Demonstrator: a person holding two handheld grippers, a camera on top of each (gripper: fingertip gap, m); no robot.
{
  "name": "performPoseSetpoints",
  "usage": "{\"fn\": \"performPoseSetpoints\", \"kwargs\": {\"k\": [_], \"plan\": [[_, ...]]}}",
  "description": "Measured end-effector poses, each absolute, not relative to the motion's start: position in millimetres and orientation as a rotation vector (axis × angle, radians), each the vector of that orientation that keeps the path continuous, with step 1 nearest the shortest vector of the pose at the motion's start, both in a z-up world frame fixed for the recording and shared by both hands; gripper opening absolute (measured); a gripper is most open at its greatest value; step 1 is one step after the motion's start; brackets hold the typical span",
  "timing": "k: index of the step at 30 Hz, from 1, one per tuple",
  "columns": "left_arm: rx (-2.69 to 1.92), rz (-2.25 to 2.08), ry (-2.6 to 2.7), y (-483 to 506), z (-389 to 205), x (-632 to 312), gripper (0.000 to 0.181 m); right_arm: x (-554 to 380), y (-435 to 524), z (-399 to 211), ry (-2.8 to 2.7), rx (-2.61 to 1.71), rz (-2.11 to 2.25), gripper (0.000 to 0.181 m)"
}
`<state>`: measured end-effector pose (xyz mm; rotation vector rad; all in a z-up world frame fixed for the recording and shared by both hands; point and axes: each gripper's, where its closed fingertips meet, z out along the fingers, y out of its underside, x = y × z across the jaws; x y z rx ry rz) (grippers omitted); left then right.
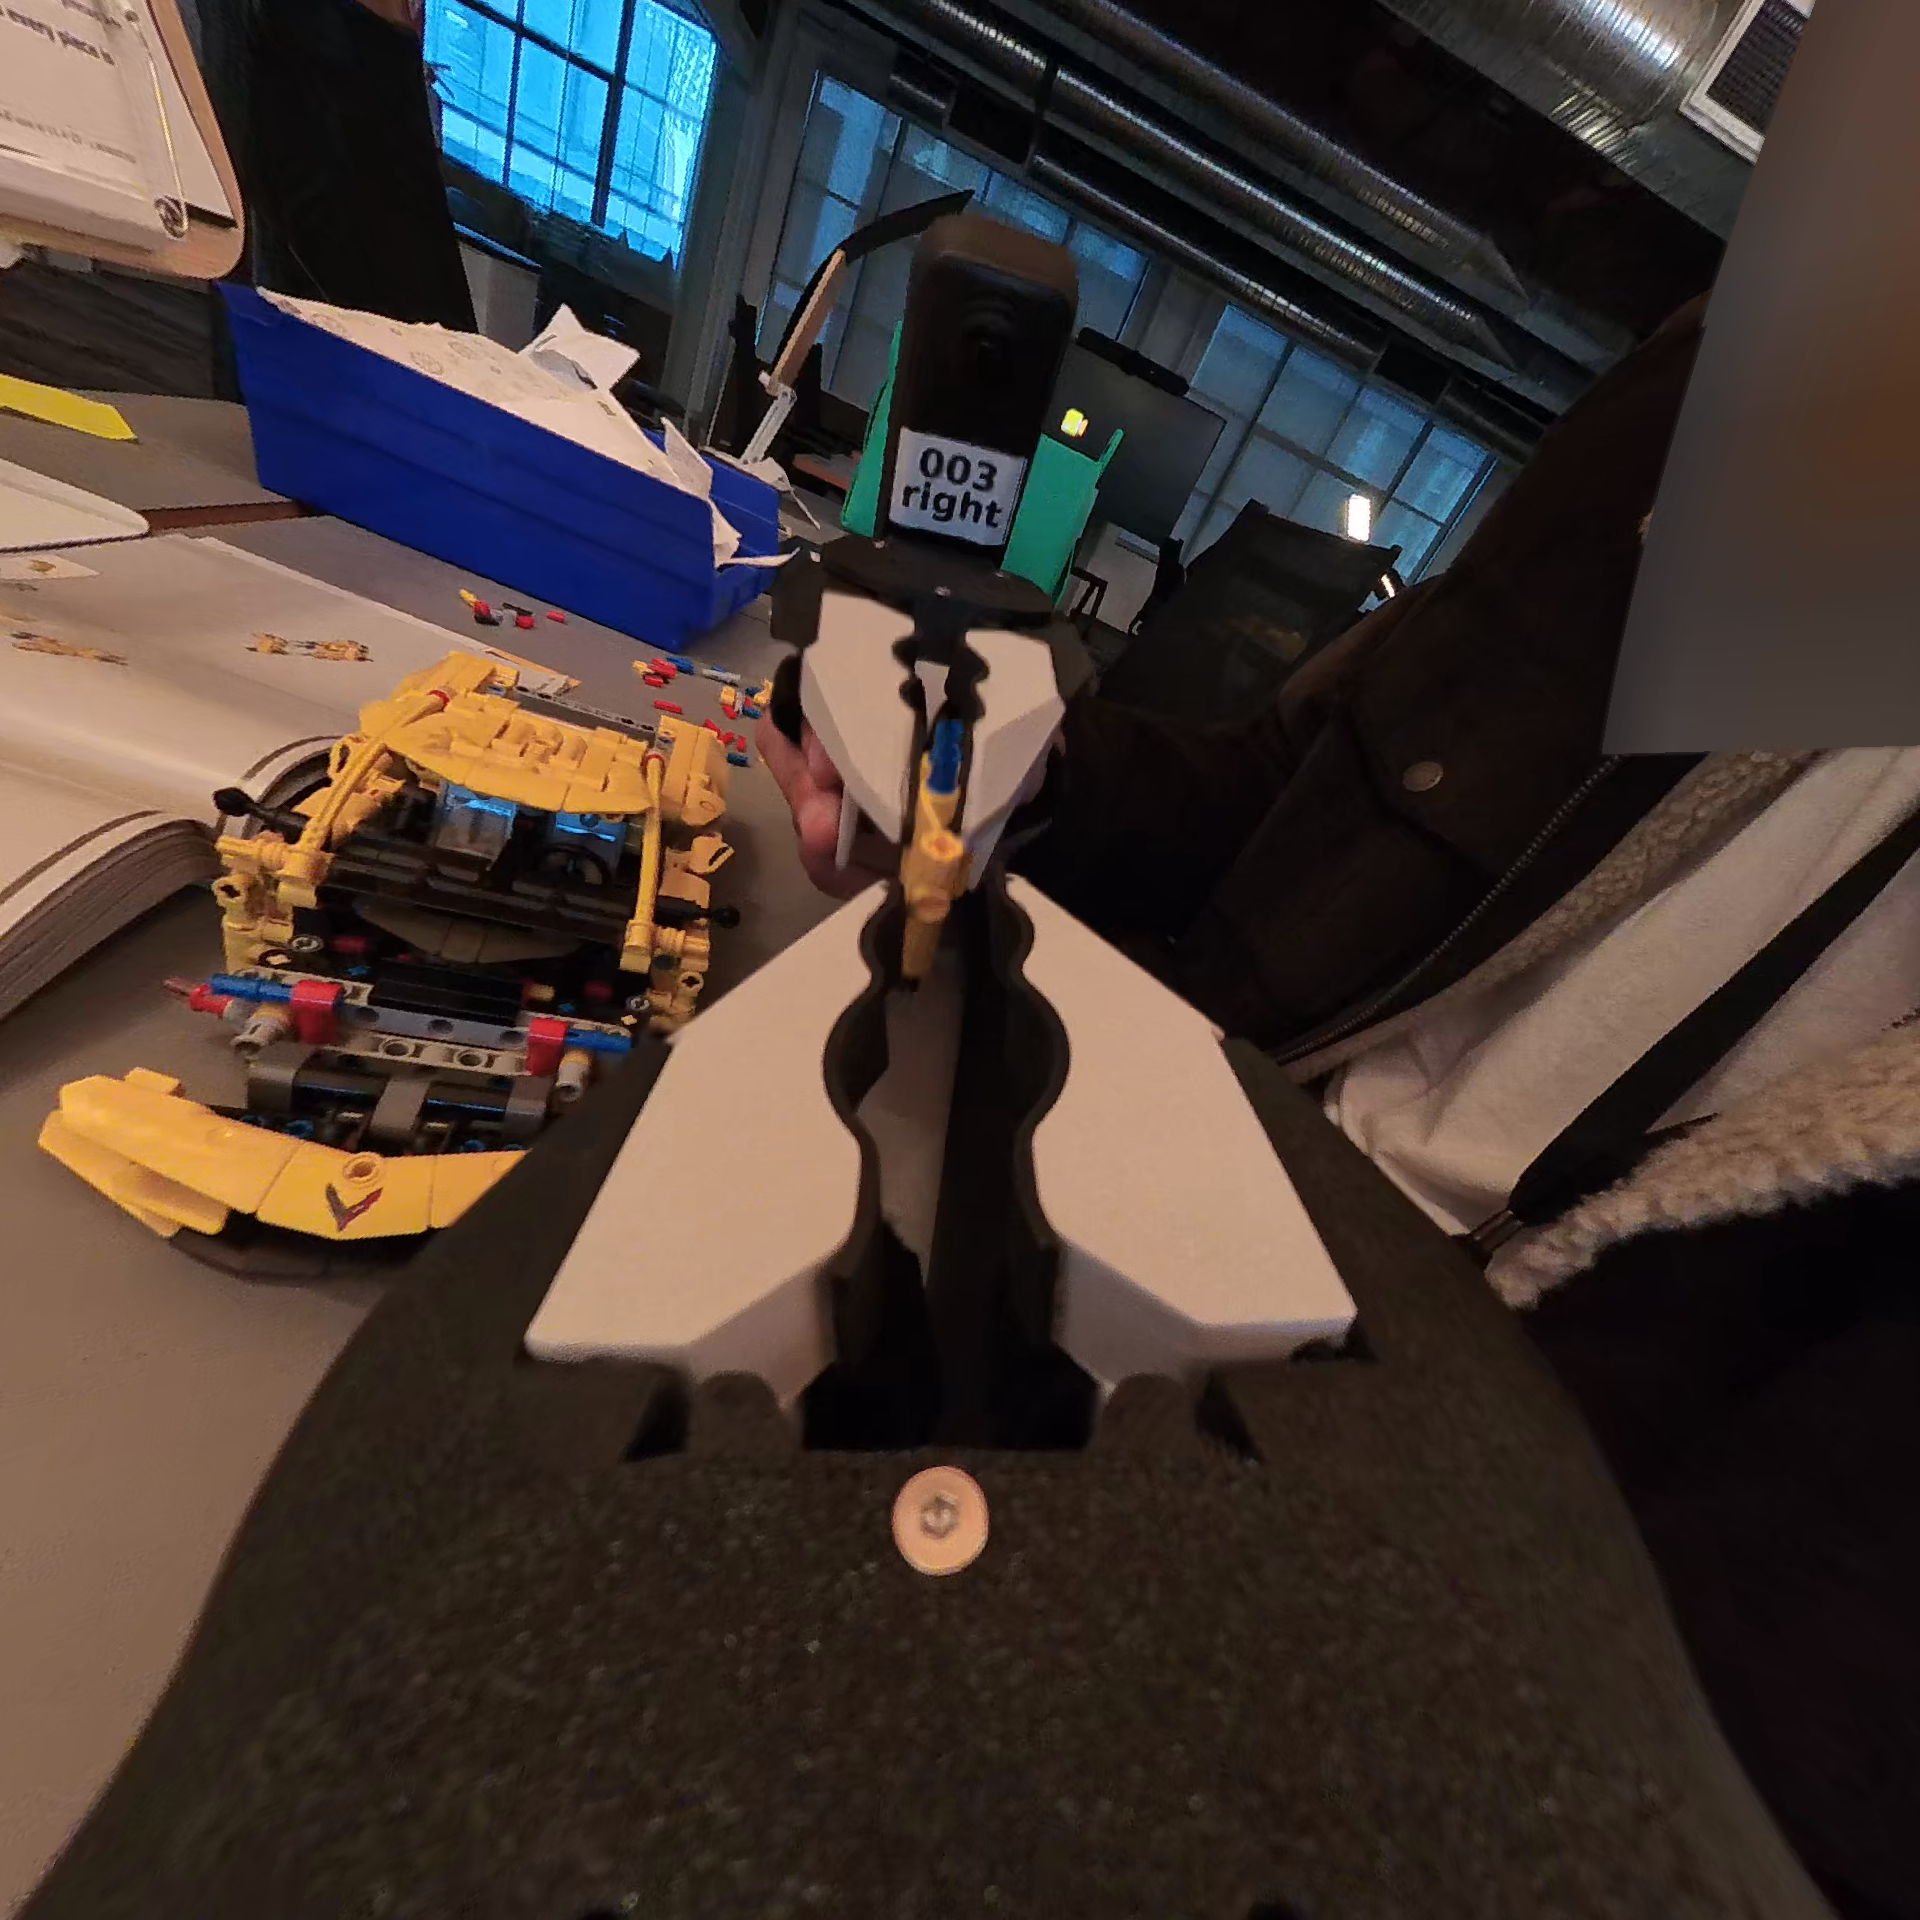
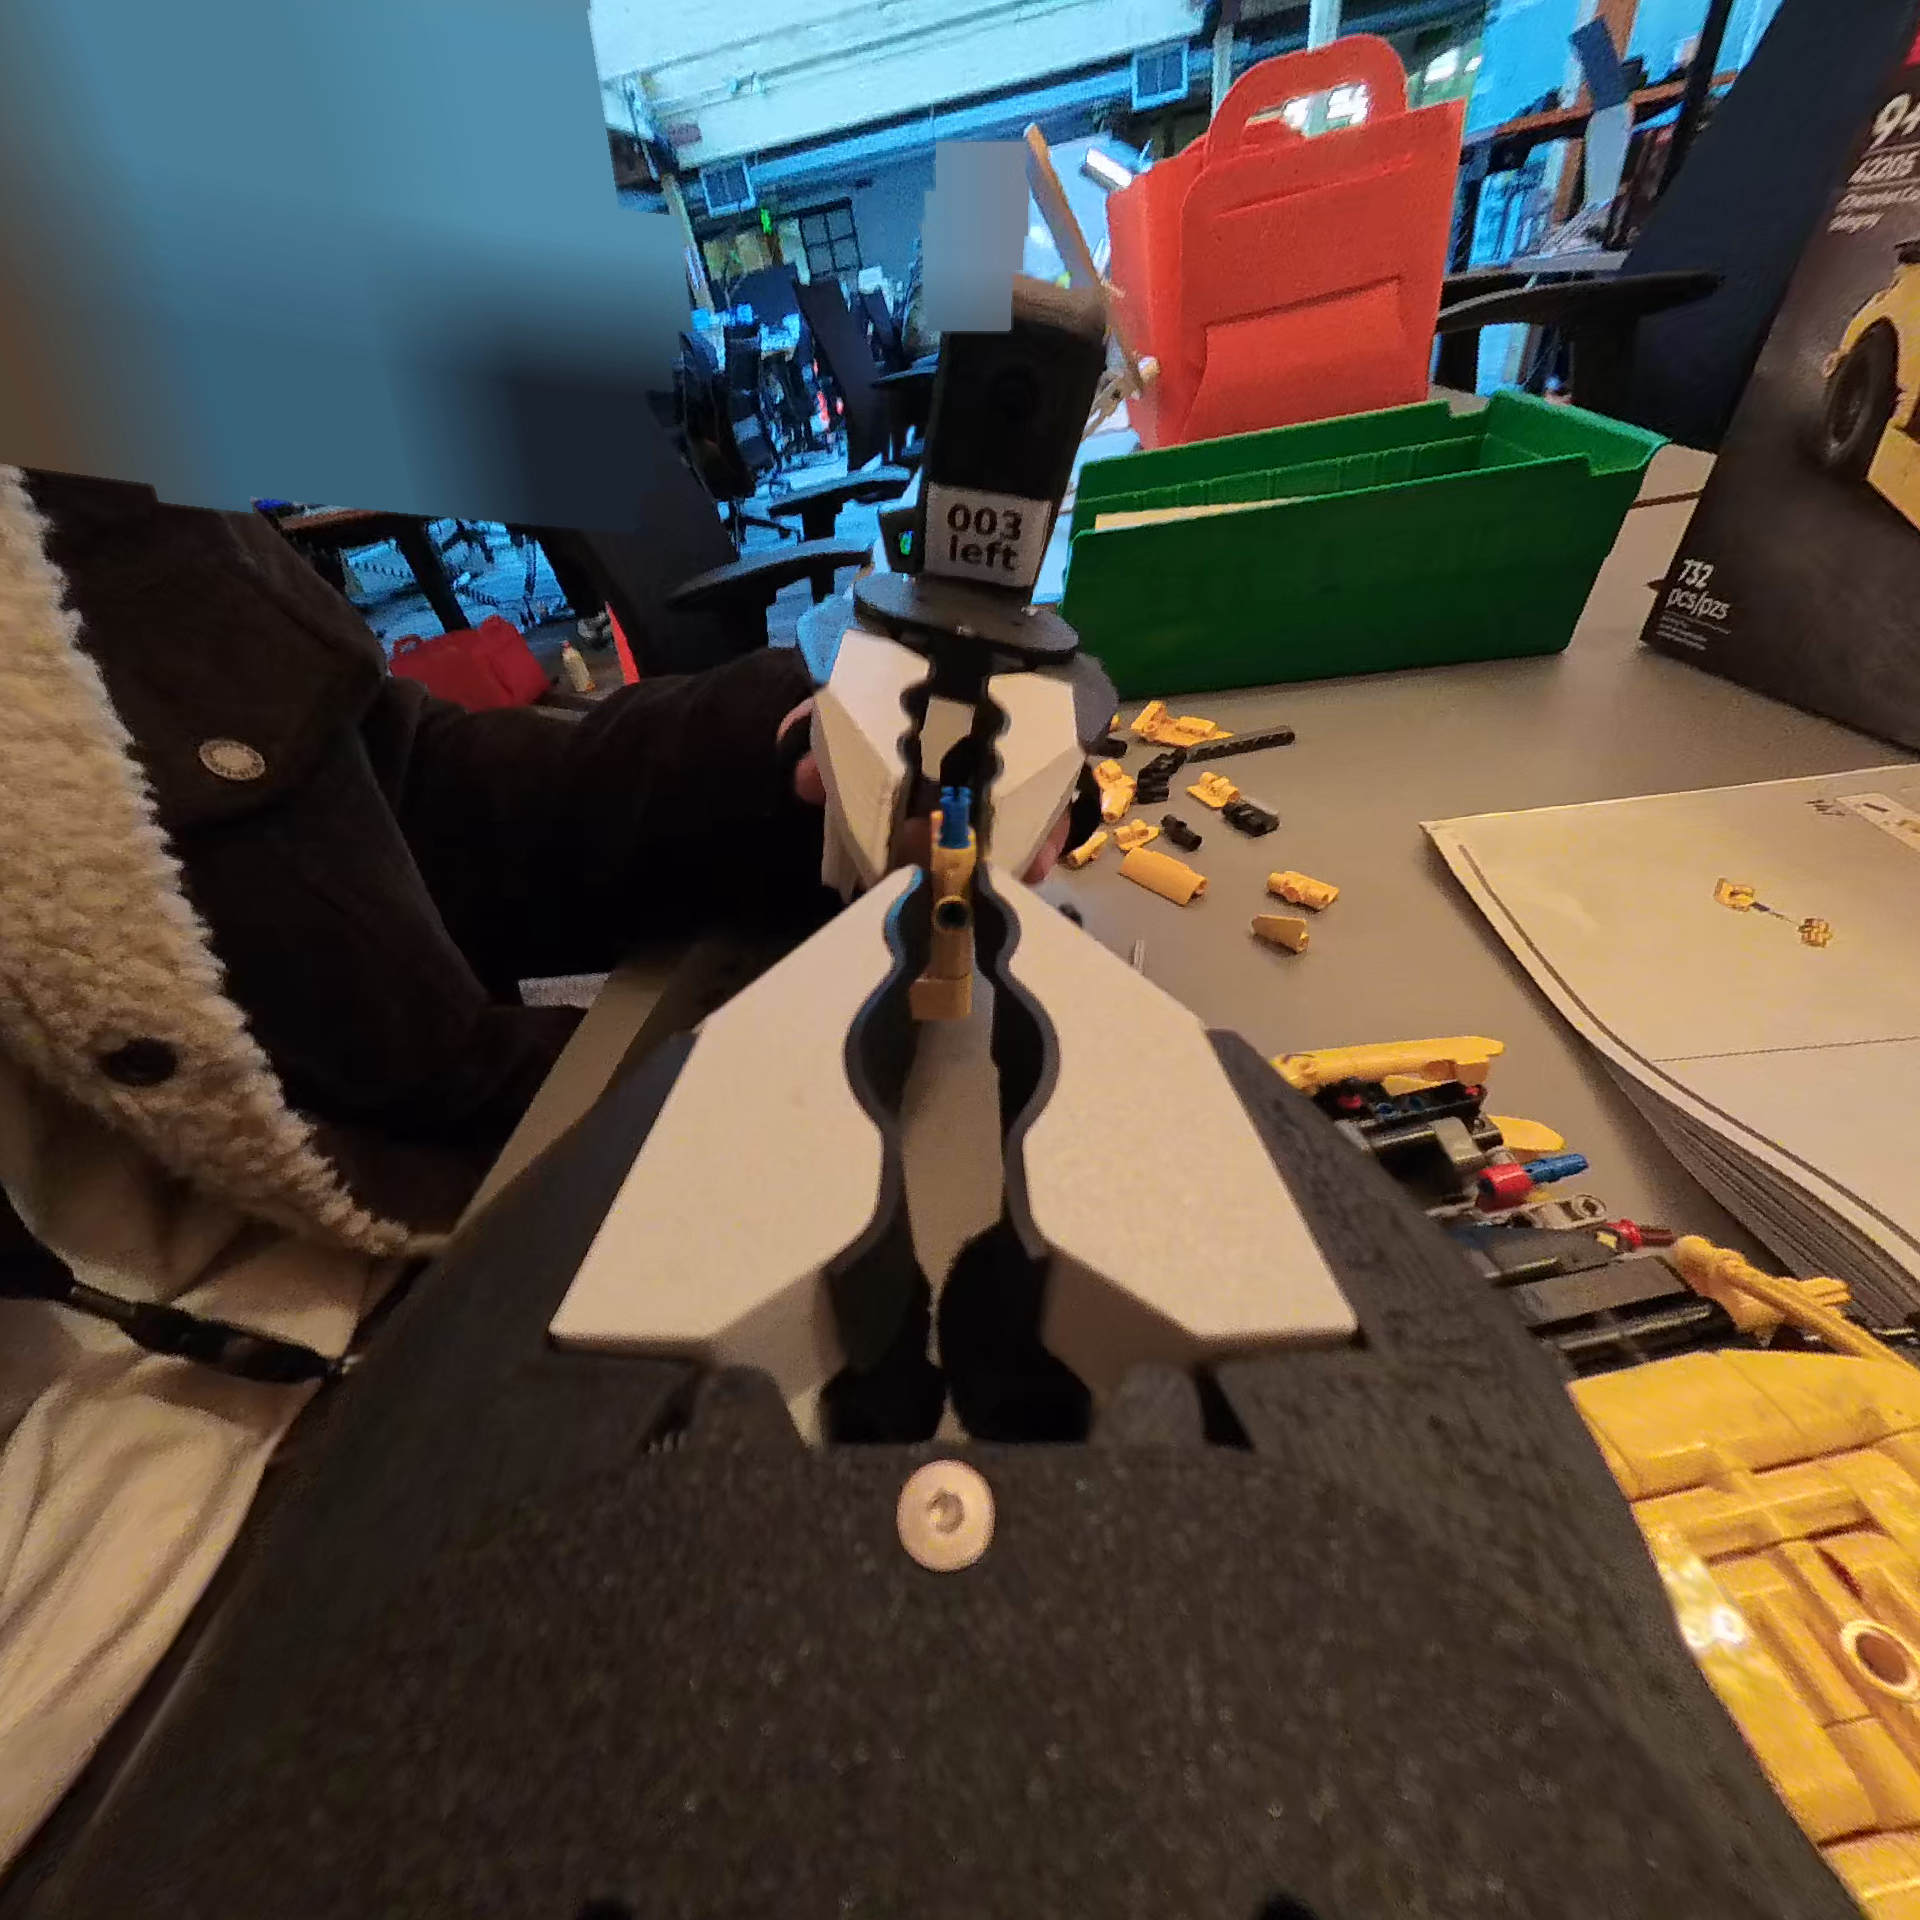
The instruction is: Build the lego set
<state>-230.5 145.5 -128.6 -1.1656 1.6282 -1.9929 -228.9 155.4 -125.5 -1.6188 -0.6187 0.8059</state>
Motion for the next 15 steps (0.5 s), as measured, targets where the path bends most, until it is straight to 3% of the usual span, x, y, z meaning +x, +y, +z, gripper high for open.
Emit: {"fn": "performPoseSetpoints", "kwargs": {"k": [11,15], "plan": [[-1.071,-1.954,1.485,146,-113,-219,0.029,-233,171,-104,-0.380,-1.476,0.956,0.006],[-1.124,-2.009,1.410,157,-109,-221,0.007,-231,173,-104,-0.373,-1.482,0.962,0.006]]}}
